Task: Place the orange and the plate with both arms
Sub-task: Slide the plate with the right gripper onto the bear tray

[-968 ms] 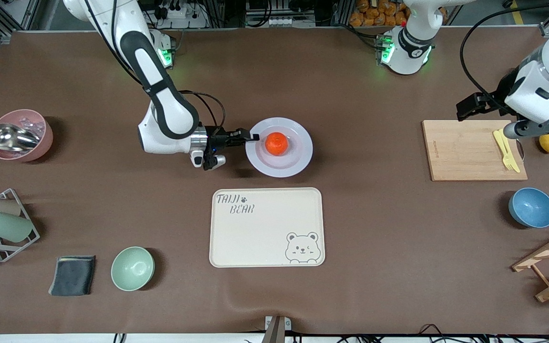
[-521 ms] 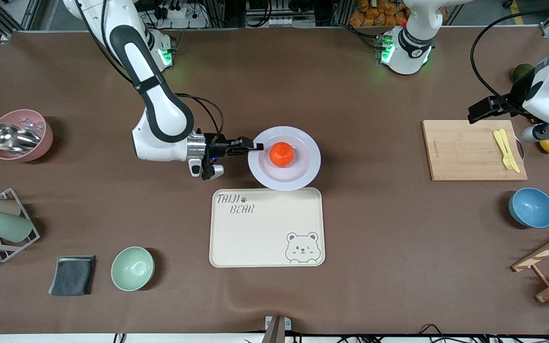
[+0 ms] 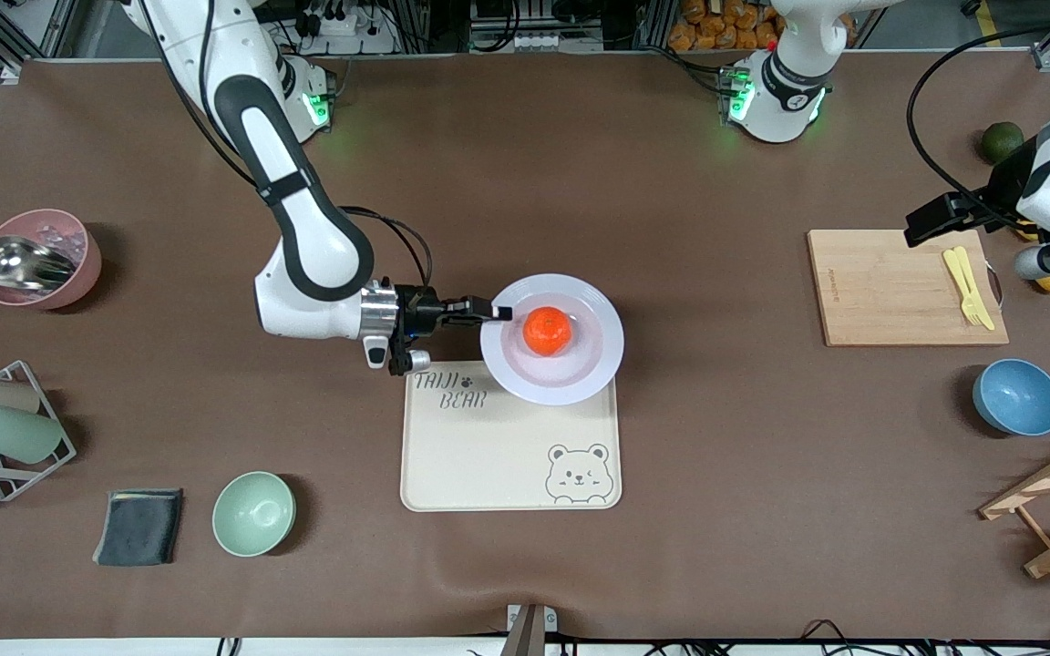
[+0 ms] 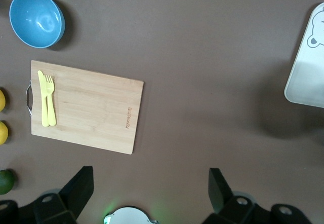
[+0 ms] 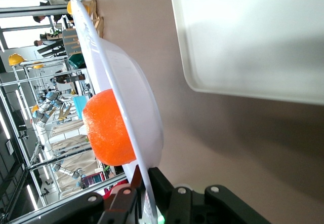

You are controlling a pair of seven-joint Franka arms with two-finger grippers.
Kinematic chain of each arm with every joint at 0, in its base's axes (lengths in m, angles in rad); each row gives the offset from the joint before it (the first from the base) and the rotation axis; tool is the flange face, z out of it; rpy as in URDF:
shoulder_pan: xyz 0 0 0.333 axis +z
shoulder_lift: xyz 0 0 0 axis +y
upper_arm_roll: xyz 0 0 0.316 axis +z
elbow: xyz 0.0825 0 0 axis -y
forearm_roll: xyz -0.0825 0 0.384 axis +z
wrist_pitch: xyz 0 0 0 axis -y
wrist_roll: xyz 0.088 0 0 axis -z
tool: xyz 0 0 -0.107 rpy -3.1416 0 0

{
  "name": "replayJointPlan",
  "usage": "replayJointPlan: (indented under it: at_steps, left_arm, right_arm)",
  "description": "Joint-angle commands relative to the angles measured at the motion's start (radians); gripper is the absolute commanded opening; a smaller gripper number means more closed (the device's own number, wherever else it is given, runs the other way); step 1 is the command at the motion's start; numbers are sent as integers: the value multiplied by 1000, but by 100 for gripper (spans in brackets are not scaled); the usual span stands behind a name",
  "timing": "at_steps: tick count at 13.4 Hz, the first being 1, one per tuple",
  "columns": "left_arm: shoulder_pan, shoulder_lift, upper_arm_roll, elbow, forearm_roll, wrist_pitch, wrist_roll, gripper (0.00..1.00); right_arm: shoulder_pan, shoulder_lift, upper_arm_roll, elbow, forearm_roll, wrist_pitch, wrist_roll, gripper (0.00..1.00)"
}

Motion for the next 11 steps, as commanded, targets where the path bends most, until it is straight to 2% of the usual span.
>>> replayJointPlan:
  at_steps: [1,7,11]
  left_arm:
    - [18,-4,-6,10,-8,7,17,100]
    - [18,-7,-8,10,-6,31,19,100]
    - [20,2,-9,5,1,31,19,100]
  right_arm:
    - [-51,90,11,147,-54,-17,31,0]
    - [-83,165,10,225,-118,-9,34,0]
    - [-87,199,11,233,-120,15,33,0]
